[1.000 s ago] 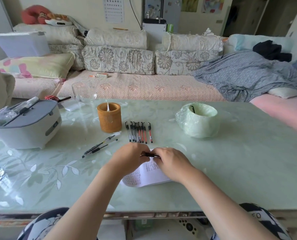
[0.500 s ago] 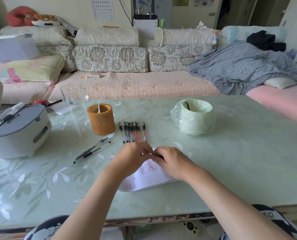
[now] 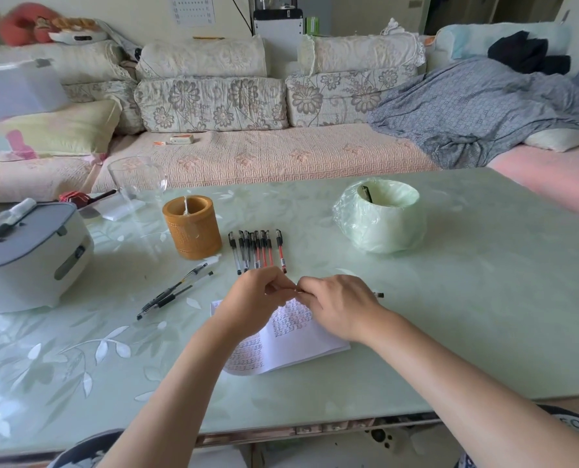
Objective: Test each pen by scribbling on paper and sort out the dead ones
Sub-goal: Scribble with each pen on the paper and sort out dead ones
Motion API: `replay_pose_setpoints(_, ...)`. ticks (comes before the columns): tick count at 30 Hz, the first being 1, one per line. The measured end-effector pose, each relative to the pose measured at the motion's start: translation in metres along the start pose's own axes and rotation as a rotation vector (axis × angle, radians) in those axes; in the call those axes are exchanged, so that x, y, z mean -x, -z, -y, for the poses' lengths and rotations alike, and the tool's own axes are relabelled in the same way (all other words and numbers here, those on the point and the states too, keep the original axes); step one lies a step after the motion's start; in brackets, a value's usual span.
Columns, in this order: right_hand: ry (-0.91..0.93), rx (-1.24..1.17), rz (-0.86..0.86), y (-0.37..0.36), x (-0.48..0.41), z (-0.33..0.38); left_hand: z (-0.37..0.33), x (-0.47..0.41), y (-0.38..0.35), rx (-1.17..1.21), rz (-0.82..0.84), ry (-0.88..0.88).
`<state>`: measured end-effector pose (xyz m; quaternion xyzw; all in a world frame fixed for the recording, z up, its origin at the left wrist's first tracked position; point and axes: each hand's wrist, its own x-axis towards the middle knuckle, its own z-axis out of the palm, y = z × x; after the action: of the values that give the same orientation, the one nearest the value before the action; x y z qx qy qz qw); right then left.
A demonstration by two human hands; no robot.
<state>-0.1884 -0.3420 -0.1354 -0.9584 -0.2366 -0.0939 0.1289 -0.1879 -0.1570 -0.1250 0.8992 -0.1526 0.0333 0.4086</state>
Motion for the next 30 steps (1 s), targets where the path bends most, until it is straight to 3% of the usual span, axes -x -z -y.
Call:
replay_pose_setpoints(9,-0.126,-0.179,0.152,-0.007,-0.001,-0.010,0.012,-0.002,-0.004,-0.128,0.002,0.025)
replay_pose_setpoints(16,-0.253,-0.689,0.033,-0.008,-0.002,-0.021,0.023,-0.006,-0.008,-0.377,0.035,0.079)
replay_pose_setpoints(22,-0.409,-1.274,0.075,-0.005,0.006,-0.025,0.031,-0.009,-0.018,-0.440,0.056,0.049)
replay_pose_setpoints(30,-0.337,-1.136,0.102,-0.013,0.008,-0.022,0.033,-0.015,-0.033,-0.355,0.031,0.080)
